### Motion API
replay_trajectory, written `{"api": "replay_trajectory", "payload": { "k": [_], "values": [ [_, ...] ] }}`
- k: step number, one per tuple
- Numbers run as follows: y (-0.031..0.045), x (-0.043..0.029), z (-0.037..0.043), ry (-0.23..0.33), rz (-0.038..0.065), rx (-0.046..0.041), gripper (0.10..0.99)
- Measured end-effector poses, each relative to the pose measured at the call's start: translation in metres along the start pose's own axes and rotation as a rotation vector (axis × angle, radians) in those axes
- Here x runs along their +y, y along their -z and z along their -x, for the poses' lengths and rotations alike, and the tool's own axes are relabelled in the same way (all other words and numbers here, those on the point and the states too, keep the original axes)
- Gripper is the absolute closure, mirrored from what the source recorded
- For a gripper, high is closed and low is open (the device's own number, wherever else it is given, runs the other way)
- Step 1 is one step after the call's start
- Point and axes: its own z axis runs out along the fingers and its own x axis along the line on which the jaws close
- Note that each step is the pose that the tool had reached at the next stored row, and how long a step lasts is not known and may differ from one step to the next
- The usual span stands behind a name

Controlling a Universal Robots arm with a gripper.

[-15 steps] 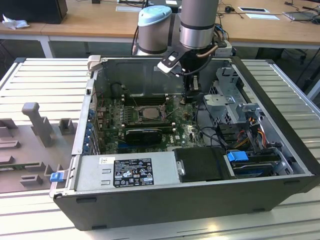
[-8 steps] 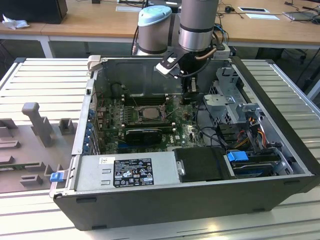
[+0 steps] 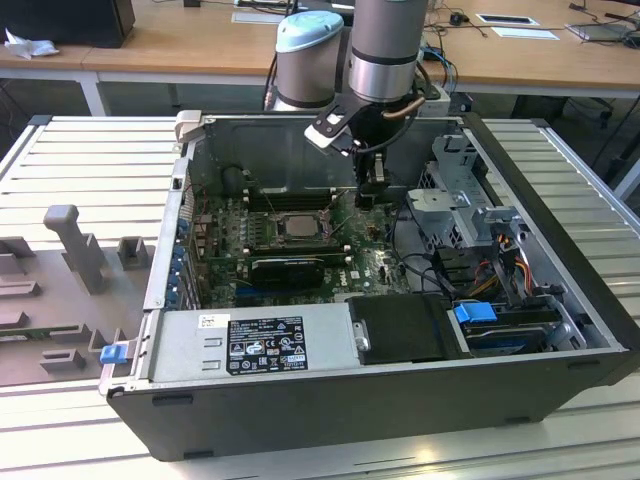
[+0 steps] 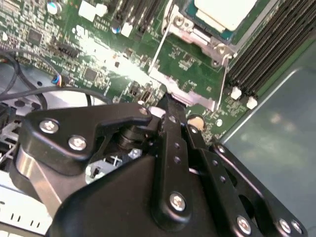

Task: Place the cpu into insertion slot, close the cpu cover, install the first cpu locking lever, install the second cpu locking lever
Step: 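Close the cpu cover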

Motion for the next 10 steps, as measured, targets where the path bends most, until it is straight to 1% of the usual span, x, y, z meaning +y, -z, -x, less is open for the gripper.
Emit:
{"api": "replay_trajectory", "payload": {
  "k": [1,2,5,10],
  "values": [
    [0.0002,-0.0029,0.0,0.0,0.0,0.0,0.98],
    [0.0002,-0.0043,0.0,0.0,0.0,0.0002,0.98],
    [0.0001,-0.0065,-0.0001,0.0,0.0,0.0004,0.98],
    [0.0005,-0.0169,-0.0002,0.0,0.0,0.0005,0.98]
  ]
}}
